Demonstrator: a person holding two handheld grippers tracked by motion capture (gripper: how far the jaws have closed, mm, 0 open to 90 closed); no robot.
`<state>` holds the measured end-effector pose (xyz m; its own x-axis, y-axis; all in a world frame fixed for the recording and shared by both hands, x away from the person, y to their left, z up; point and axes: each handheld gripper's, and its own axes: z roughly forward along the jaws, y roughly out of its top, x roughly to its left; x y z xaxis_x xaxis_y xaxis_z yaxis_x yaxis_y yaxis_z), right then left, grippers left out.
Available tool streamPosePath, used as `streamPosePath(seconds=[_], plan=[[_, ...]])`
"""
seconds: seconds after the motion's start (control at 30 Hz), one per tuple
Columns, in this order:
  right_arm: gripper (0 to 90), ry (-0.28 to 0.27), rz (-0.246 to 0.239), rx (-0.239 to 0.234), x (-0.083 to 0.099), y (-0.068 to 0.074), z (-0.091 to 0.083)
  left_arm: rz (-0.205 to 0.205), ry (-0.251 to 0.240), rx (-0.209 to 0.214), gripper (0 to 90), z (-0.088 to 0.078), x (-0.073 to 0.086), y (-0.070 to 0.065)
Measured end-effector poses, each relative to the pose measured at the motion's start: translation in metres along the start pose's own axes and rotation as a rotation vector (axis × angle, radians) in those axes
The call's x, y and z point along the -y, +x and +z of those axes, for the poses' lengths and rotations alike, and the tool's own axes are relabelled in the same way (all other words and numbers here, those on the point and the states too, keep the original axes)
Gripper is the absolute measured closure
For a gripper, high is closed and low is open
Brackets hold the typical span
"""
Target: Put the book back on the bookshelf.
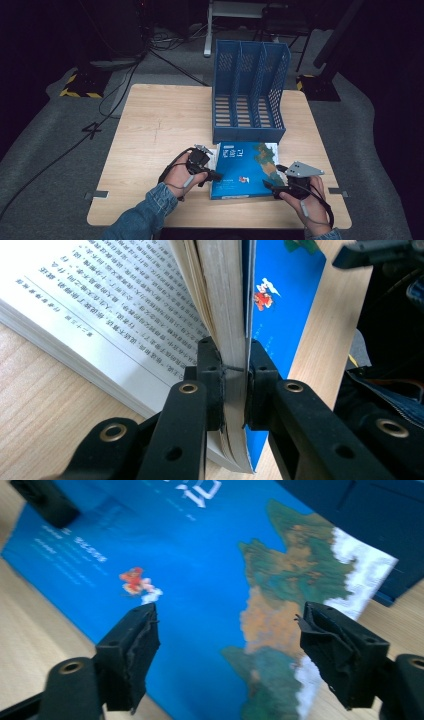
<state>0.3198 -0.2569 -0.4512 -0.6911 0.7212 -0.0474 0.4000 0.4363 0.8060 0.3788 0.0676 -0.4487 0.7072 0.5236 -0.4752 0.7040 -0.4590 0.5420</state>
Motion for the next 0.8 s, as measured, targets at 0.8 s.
streamPosePath(seconds=[0.8], plan=[[17.0, 0.002, -0.244, -0.047, -0.01, 0.068, 0.029, 0.036, 0.011, 0.008, 82.1, -0.002, -0.016, -0.015]])
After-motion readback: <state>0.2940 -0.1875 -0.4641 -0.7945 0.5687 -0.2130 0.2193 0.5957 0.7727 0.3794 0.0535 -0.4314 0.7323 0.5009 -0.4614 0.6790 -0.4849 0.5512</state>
